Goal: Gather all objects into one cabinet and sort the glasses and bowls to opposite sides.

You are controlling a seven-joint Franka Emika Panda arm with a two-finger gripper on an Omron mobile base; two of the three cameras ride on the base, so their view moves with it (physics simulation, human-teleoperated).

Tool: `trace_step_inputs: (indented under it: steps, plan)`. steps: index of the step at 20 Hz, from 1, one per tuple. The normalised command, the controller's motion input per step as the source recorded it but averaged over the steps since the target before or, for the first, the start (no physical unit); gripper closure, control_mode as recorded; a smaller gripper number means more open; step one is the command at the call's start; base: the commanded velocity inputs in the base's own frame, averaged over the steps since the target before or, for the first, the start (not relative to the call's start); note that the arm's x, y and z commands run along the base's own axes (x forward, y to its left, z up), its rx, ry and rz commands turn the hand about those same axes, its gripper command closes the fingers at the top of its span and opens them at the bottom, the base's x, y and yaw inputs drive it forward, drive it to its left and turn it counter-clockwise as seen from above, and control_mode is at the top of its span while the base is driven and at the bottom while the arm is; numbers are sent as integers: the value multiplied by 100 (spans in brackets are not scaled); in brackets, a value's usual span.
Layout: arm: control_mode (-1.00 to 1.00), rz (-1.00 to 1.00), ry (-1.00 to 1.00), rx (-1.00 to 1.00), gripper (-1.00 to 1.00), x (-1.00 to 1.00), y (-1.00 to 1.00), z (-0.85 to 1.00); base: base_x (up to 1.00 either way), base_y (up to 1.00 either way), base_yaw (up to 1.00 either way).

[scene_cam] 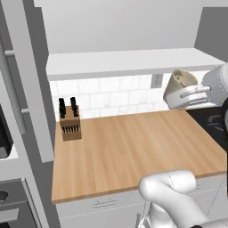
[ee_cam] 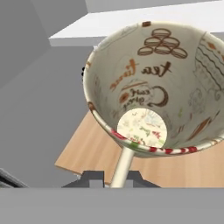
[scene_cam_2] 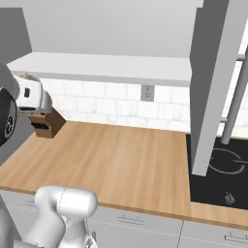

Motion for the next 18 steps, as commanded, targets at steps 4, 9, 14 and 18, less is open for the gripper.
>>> trace_step_inputs:
  steps: [4,9,14,18]
  plan:
    - [100,0,0,0,100,-25,0,-2,-75,0,0]
    - [100,0,0,0,100,0,0,0,-100,0,0]
    - [100,0,0,0,100,0,0,0,-70,-22,-4]
    - [100,0,0,0,100,0,0,0,-5,-84,-10]
